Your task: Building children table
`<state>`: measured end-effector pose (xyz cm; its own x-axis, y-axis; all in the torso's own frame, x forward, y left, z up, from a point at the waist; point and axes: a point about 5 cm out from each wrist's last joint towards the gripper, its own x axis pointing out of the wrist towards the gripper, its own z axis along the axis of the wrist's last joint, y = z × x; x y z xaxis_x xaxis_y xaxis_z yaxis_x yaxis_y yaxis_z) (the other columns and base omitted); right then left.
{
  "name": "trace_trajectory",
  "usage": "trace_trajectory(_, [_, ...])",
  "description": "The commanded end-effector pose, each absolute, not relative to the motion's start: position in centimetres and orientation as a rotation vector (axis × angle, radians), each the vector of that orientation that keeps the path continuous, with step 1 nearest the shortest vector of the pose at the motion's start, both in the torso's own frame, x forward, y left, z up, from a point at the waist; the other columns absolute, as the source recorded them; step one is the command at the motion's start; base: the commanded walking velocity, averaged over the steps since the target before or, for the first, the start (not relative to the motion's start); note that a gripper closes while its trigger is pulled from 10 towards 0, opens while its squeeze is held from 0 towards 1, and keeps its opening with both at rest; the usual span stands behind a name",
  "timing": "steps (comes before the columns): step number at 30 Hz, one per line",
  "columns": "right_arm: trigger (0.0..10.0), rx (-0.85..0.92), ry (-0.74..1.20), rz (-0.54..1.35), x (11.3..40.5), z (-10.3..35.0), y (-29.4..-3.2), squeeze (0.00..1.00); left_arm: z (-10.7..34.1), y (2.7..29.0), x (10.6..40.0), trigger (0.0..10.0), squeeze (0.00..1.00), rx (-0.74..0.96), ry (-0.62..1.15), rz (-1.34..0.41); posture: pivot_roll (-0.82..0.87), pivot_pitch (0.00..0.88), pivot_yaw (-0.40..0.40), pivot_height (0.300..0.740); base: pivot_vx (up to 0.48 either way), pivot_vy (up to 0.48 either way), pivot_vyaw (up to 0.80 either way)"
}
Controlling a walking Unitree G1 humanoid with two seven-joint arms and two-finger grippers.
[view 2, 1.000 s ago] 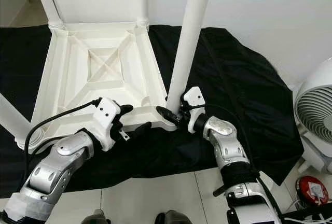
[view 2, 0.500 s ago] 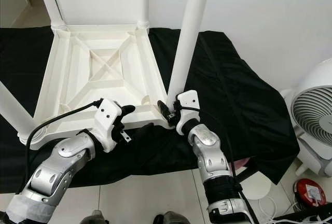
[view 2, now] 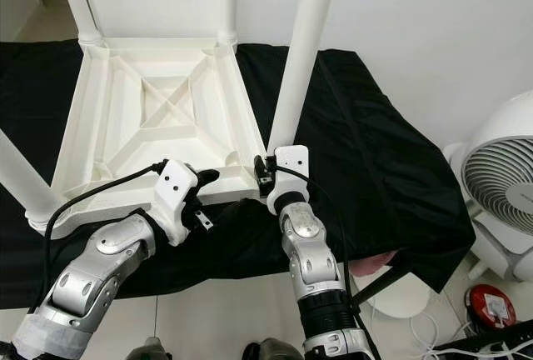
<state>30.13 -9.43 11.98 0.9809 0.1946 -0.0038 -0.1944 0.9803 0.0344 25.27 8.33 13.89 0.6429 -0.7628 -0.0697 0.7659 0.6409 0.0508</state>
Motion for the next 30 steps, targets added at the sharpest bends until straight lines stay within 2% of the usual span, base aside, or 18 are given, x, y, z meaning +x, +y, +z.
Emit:
trace_trajectory(1, [10.0,0.033,0.002,0.196,29.9,12.0,-9.8,1.0,13.7,8.3,25.1,10.0,0.0,0.088,0.045,-0.876,0.08,0.0,-0.092,0.74,0.0,0.0,0.0])
trace_trajectory(13, [10.0,-0.02,-0.056,0.368,30.1,13.3,-12.6,1.0,14.0,8.4,25.3,10.0,0.0,0.085,0.041,-0.873,0.07,0.001,-0.086,0.74,0.0,0.0,0.0])
trace_trajectory(14, [10.0,-0.037,-0.054,0.426,30.1,13.3,-12.8,0.0,14.0,8.4,25.4,10.0,0.0,0.086,0.041,-0.872,0.07,0.004,-0.081,0.74,0.0,0.0,0.0])
trace_trajectory(16, [10.0,-0.048,-0.052,0.464,30.1,13.3,-13.0,0.0,14.0,8.5,25.5,10.0,0.0,0.087,0.041,-0.872,0.07,0.004,-0.081,0.74,0.0,0.0,0.0])
trace_trajectory(22, [10.0,-0.101,-0.021,0.777,30.5,13.5,-14.1,0.0,14.1,8.4,25.4,10.0,0.0,0.084,0.05,-0.913,0.06,0.005,-0.063,0.74,0.0,0.0,0.0])
trace_trajectory(30, [10.0,-0.141,0.032,0.884,31.7,13.1,-14.6,0.0,14.2,8.3,24.9,10.0,0.0,0.092,0.051,-0.947,0.08,0.003,-0.06,0.74,0.0,0.0,0.0])
